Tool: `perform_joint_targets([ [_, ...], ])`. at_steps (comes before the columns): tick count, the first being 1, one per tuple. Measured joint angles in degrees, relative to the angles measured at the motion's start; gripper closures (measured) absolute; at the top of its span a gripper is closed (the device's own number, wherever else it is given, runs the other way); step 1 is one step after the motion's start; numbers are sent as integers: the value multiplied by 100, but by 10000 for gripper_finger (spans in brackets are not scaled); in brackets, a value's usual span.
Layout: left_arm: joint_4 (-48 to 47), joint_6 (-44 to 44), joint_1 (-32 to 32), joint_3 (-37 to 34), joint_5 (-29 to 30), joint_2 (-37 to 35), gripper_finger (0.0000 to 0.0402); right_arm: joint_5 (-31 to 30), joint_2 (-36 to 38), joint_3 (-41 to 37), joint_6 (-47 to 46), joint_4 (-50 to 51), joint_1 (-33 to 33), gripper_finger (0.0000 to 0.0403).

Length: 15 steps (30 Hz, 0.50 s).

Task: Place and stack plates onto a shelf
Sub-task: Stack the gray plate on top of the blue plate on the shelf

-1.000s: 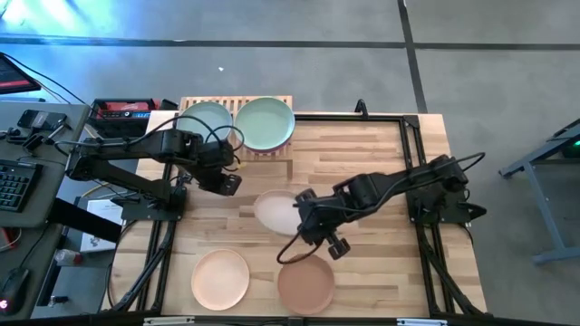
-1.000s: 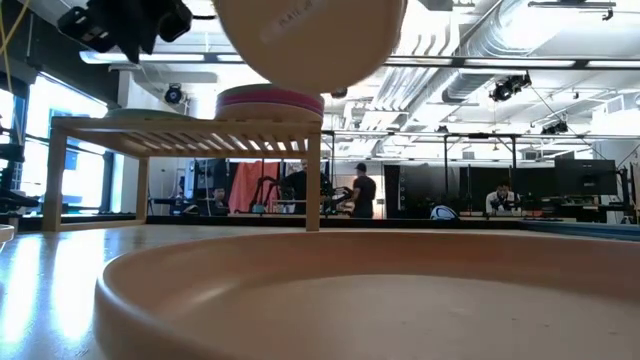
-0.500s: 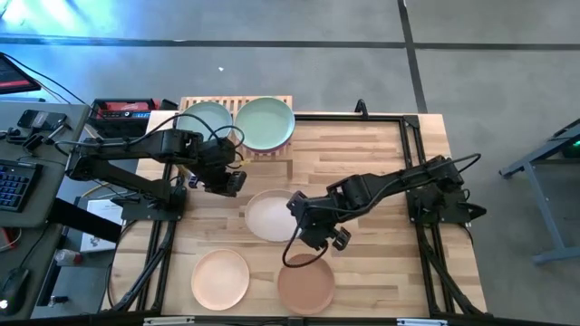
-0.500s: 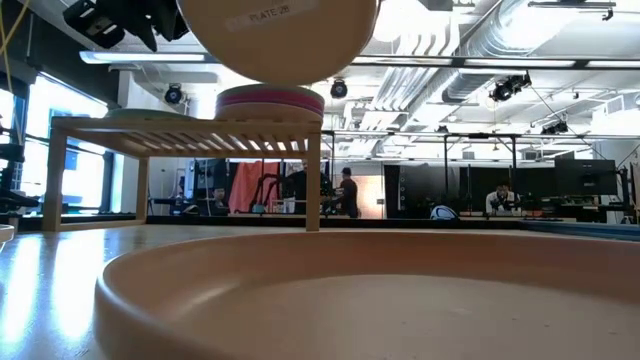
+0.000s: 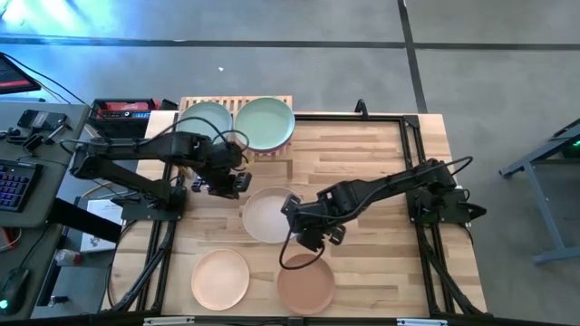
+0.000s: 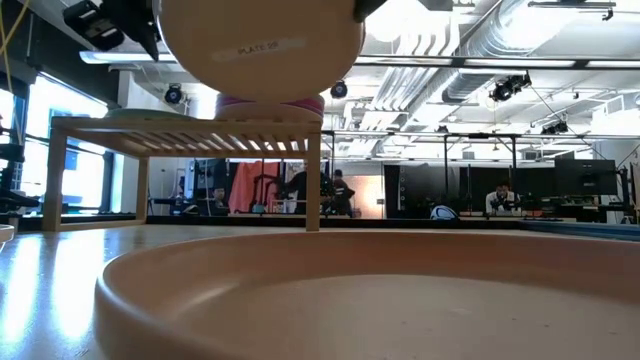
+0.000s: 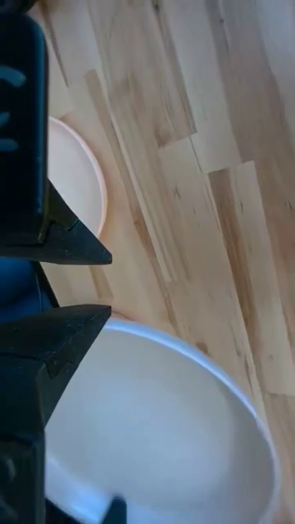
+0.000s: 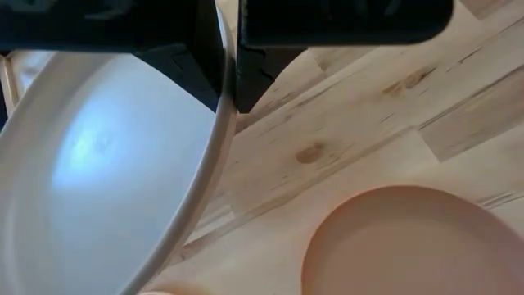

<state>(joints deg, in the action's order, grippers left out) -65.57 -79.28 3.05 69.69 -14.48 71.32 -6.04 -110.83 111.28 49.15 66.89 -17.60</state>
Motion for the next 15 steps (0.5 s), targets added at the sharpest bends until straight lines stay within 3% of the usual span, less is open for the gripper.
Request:
perform_joint_targets([
  [15,593,436,-28,0,-28,581,326,-81,-17,0,-63,-29,84,403],
])
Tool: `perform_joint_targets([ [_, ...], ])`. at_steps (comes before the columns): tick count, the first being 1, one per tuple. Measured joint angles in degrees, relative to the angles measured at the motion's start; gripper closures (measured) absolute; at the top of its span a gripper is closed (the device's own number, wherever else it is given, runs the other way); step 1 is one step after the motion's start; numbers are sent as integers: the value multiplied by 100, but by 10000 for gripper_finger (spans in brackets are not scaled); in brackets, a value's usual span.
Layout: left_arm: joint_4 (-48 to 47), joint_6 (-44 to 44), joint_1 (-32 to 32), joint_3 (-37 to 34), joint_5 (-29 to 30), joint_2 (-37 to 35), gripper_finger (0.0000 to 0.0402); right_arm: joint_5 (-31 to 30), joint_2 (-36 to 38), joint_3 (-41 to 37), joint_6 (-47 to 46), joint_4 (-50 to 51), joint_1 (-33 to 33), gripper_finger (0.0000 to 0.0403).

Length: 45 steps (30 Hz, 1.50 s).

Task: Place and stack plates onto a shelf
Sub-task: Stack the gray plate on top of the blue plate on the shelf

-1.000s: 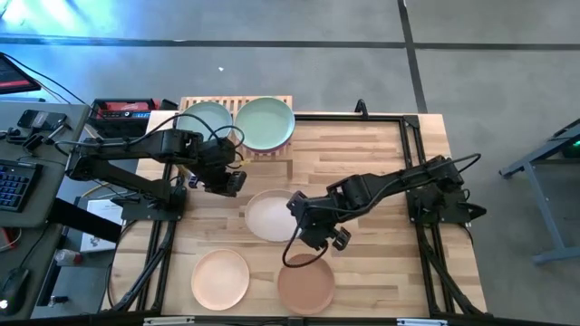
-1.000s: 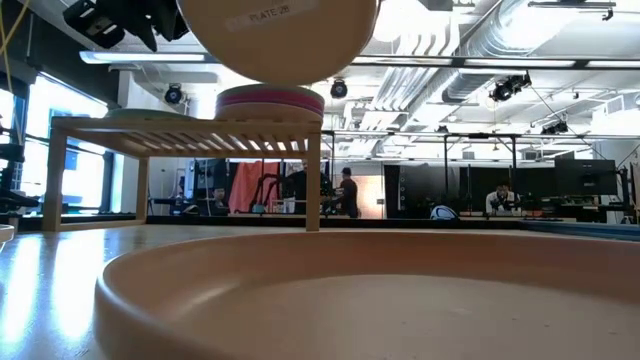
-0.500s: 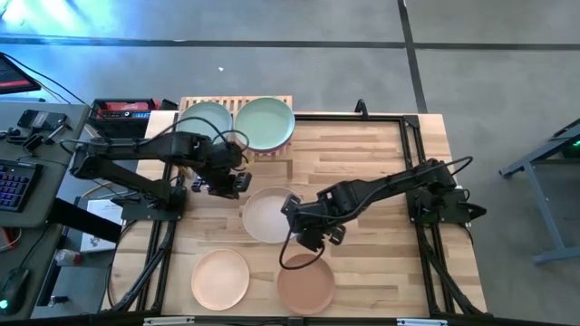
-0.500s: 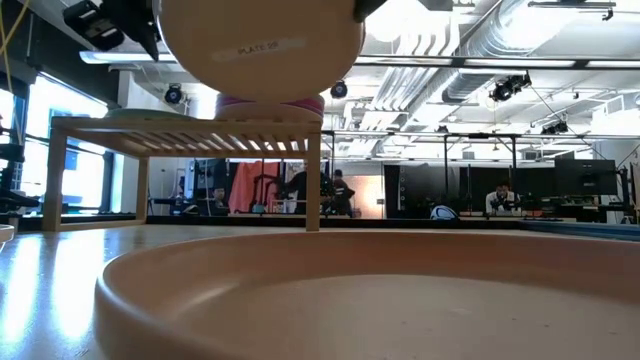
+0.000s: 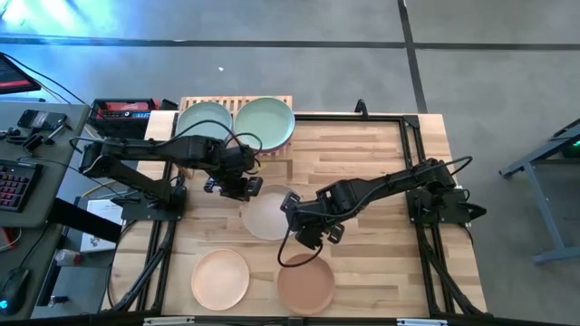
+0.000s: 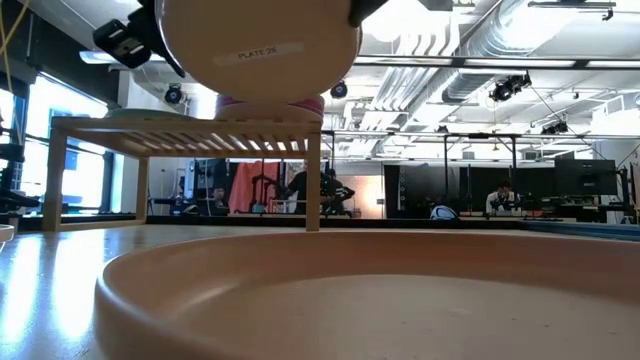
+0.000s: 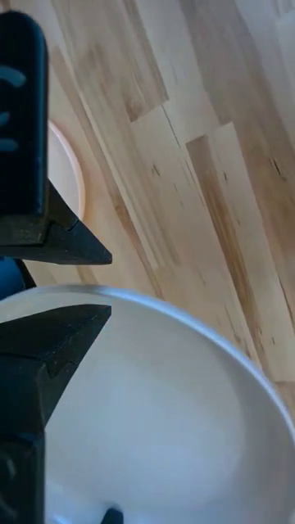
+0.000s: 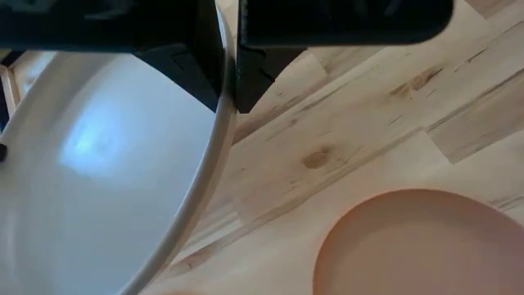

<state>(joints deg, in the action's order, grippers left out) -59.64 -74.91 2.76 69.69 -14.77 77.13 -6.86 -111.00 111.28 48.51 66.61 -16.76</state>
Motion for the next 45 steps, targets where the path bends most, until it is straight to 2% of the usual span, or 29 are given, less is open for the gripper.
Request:
perform_joint_targets([
  [10,-25,127,2,6,-4,151,330,-120,0,0,-73,5,3,403],
  [19,-2,354,2,4,-2,179,396,-172,0,0,-216,35,-13,403],
  [25,-22,358,-20,4,3,203,398,-467,0,-2,-571,2,-34,402],
  [35,-17,361,-22,4,24,203,399,-483,0,-2,-1268,25,-53,401],
  [39,-17,366,-22,4,27,203,400,-513,0,-2,-1640,85,-52,375],
  [45,-58,495,-24,0,31,203,400,-464,9,-2,-1873,210,-103,297],
])
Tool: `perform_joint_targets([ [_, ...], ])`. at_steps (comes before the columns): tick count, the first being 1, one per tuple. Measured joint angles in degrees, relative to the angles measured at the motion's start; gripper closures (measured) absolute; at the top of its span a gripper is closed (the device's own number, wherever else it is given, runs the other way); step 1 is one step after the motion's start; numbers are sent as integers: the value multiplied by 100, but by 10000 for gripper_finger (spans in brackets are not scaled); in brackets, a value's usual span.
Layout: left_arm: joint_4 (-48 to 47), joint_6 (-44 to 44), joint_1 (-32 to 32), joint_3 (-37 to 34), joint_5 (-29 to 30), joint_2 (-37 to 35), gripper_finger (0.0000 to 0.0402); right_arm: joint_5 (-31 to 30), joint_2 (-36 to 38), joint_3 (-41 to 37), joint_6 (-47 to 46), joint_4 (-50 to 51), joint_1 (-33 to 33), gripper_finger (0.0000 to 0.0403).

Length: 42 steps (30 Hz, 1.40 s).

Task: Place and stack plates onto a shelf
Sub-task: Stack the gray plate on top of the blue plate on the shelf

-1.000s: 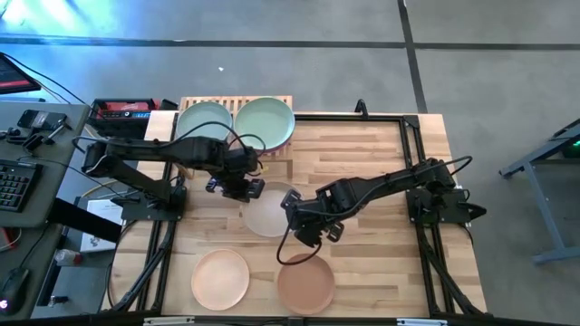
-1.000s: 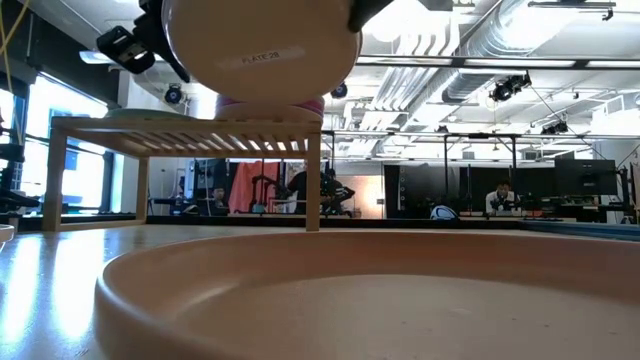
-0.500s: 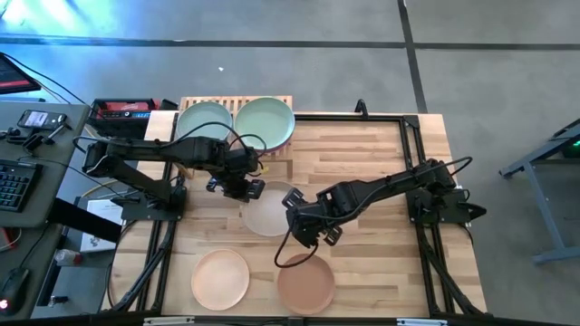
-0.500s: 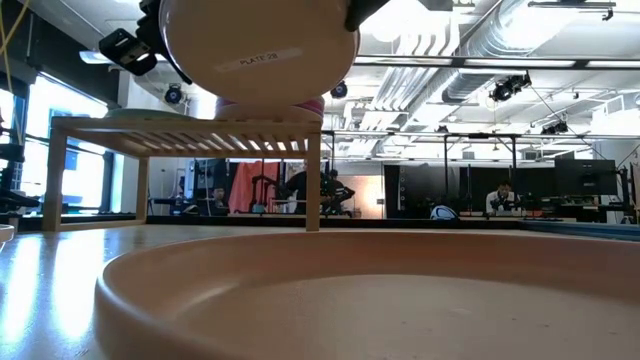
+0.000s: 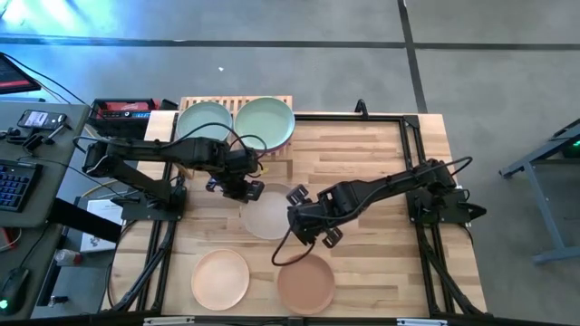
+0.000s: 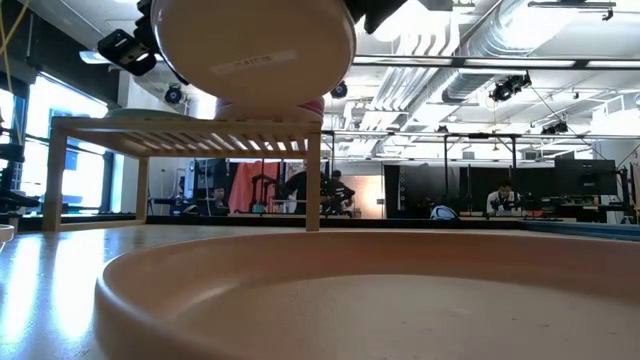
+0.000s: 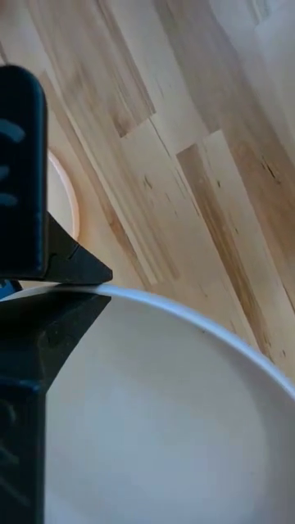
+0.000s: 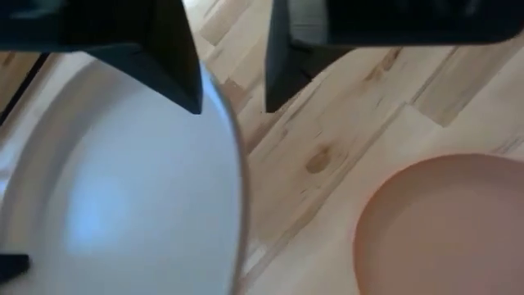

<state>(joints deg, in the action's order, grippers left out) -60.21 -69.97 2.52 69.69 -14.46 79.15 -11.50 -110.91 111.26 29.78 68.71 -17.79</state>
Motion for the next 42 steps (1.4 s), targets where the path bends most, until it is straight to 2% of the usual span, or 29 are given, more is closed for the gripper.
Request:
perform_joint_targets([
  [7,-12,168,0,0,61,-38,400,-303,0,60,-201,468,-142,254],
  [18,-699,187,0,0,658,-540,401,-457,10,615,-1765,1315,-52,249],
  [23,-740,90,96,0,941,-1008,401,-455,4,610,-1947,1542,2,249],
  [33,-1462,-259,592,0,1947,-1997,401,-451,2,603,-2083,1554,111,249],
  [42,-2045,-291,1548,0,2789,-2627,401,-440,2,601,-2087,1540,243,249],
])
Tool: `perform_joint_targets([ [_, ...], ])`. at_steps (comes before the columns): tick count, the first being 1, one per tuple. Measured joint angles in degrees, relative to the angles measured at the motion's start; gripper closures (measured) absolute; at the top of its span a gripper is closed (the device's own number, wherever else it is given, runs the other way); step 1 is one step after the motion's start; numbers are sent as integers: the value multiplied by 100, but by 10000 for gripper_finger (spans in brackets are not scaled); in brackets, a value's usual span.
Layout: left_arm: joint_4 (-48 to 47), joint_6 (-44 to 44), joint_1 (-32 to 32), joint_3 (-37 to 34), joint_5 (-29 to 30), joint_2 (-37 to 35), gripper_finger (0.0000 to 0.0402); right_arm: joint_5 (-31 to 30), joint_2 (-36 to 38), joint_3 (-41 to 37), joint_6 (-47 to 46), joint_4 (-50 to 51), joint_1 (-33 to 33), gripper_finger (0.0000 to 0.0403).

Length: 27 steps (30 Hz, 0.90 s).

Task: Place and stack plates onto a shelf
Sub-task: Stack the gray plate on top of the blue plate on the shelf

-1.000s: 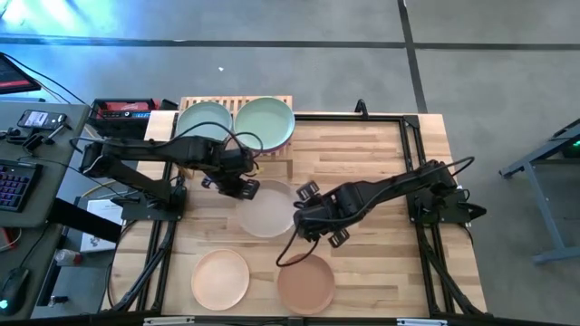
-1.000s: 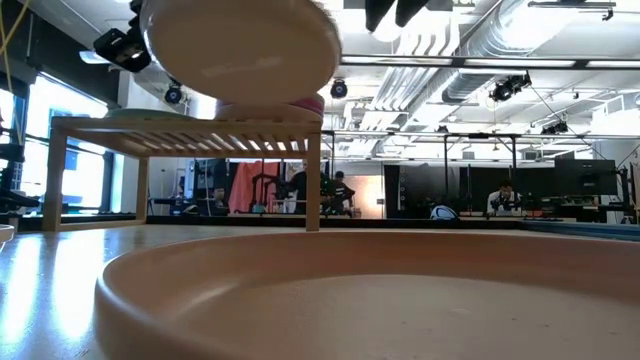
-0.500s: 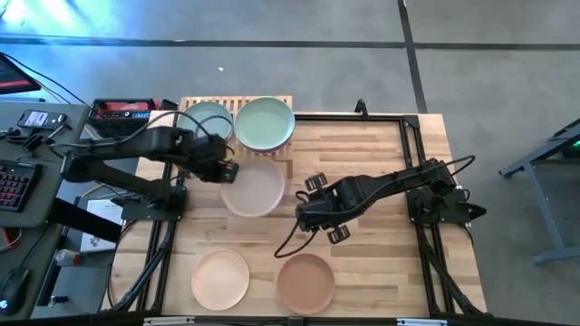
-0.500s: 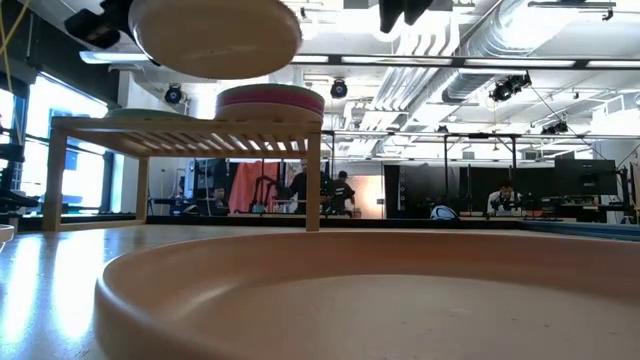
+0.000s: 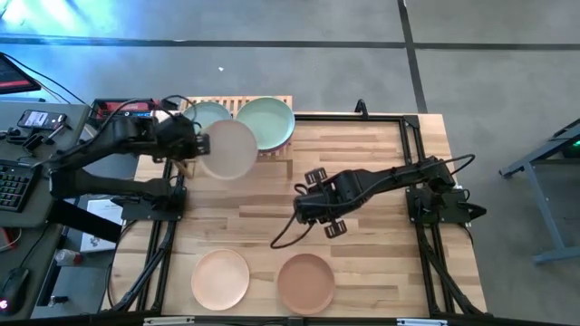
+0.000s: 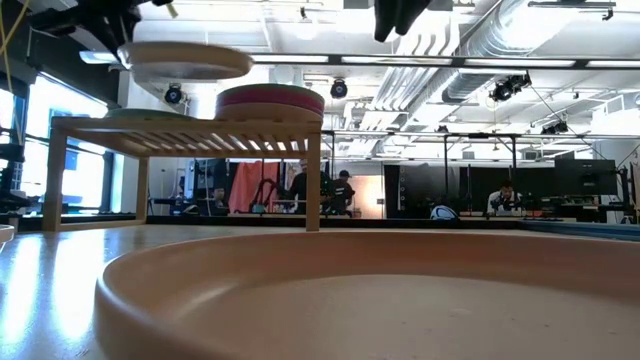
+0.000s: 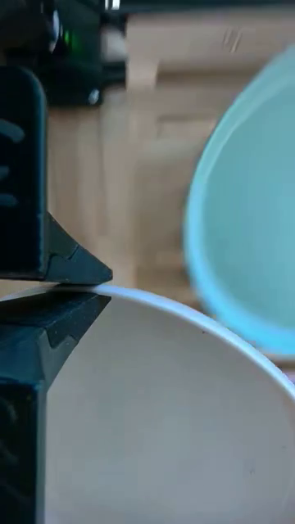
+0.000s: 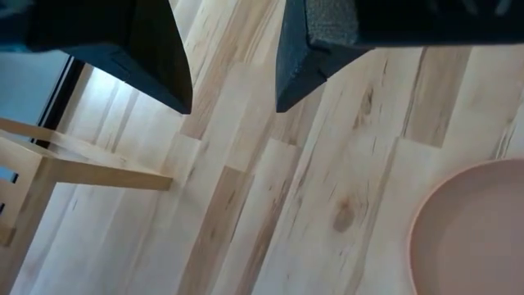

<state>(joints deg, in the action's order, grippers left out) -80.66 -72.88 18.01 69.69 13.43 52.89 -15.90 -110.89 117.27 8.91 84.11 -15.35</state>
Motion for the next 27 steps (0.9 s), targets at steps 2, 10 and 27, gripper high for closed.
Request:
perform_joint_targets([
  [2,-90,0,231,0,66,-89,401,0,0,0,0,-15,19,249],
  [10,-394,155,1054,0,226,-182,401,292,0,-2,2,-228,110,249],
  [27,-525,308,2701,2,218,-217,401,301,-2,-2,-267,-249,114,249],
])
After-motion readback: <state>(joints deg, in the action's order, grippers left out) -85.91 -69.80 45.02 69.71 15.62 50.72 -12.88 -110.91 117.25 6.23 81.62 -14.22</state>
